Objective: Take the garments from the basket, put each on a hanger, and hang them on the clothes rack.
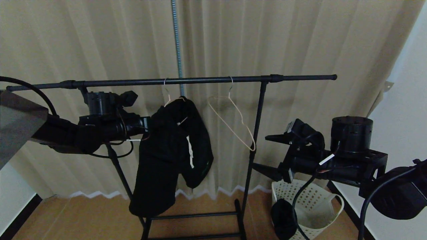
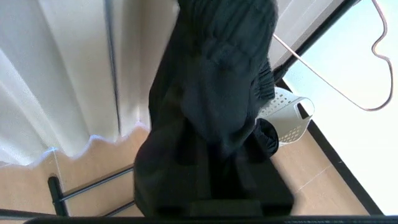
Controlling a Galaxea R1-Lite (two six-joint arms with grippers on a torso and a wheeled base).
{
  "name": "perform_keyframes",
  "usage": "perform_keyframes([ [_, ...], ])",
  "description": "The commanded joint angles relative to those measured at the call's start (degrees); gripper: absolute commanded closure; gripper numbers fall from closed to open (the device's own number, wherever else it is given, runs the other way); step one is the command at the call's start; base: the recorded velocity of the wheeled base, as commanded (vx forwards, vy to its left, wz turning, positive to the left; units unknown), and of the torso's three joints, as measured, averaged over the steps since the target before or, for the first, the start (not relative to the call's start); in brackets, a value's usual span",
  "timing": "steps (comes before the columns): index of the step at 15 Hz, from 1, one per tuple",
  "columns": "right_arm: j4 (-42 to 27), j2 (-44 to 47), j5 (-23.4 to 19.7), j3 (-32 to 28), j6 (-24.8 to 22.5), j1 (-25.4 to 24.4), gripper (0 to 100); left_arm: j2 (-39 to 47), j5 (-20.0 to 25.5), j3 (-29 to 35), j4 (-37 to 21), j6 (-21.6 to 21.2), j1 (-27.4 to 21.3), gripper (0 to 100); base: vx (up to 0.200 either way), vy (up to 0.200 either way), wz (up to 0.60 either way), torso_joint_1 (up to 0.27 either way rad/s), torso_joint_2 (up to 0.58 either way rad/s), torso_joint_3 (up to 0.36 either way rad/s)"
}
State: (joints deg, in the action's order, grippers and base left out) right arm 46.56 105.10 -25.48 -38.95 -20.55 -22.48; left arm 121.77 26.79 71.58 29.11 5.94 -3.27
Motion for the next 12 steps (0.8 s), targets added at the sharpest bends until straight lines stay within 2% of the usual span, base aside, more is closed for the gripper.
perform_keyframes([
  [1, 0.0, 0.4, 0.0, 0.1, 0.0, 0.0, 0, -2.2, 0.0, -3.3, 1.2, -0.2, -0.2, 0, 0.000, 0.000, 0.00, 0.000, 0.00, 0.000],
  [3, 0.0, -0.1, 0.0, 0.2, 0.0, 0.0, 0, -5.5, 0.0, -7.3, 2.8, -0.5, -0.4, 0, 0.000, 0.000, 0.00, 0.000, 0.00, 0.000],
  [5, 0.1, -1.4, 0.0, 0.5, 0.1, 0.0, 0, -12.6, 0.1, -12.3, 2.7, -0.8, -1.0, 0, 0.000, 0.000, 0.00, 0.000, 0.00, 0.000],
  [8, -0.1, -8.0, 0.0, 3.5, 0.3, 0.3, 0, -25.0, 0.1, -23.8, 2.2, -3.5, -1.5, 0, 0.000, 0.000, 0.00, 0.000, 0.00, 0.000],
  [10, -0.1, -18.3, 4.6, 12.2, 0.6, 2.1, 0, -36.9, 0.0, -37.5, 2.6, -6.8, -1.5, 0, 0.000, 0.000, 0.00, 0.000, 0.00, 0.000],
  [12, -0.5, -26.4, 9.7, 20.5, 3.5, 2.4, 0, -44.4, -0.1, -45.0, 2.8, -8.4, -1.4, 0, 0.000, 0.000, 0.00, 0.000, 0.00, 0.000],
])
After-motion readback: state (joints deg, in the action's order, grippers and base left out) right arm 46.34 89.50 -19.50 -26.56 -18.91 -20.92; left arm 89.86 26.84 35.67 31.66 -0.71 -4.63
